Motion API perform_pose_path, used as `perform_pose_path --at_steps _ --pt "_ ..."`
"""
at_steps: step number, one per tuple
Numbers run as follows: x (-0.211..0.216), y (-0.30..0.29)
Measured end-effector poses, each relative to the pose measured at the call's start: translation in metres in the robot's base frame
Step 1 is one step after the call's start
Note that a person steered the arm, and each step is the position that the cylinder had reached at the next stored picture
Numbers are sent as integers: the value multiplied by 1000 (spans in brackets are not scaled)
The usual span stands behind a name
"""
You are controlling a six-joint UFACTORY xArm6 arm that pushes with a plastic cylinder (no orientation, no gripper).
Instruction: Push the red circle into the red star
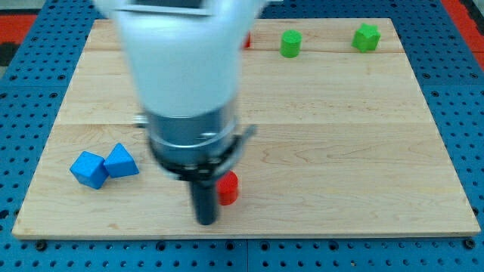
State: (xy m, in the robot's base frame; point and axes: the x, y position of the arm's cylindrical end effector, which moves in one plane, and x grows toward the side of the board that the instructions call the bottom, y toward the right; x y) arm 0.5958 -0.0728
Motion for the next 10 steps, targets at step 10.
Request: perform_pose_path --at_steps 10 --pt "-8 42"
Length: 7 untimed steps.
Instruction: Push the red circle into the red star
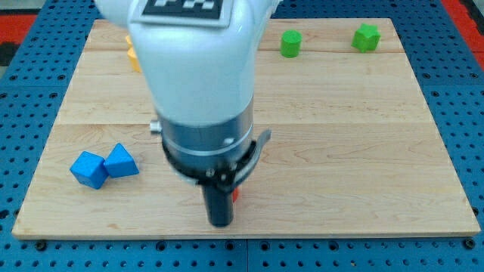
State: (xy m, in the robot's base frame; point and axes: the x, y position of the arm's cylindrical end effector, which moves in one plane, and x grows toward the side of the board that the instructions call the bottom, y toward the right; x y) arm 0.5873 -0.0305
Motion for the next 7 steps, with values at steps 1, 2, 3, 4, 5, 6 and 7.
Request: perform_pose_path --at_steps 1,2,3,4,5,6,7 --pt "-56 2" --pt "-91 20" --pt "-138 21" --pt "-194 21" --pt "-248 21" --pt "-288 21" --pt "-263 35"
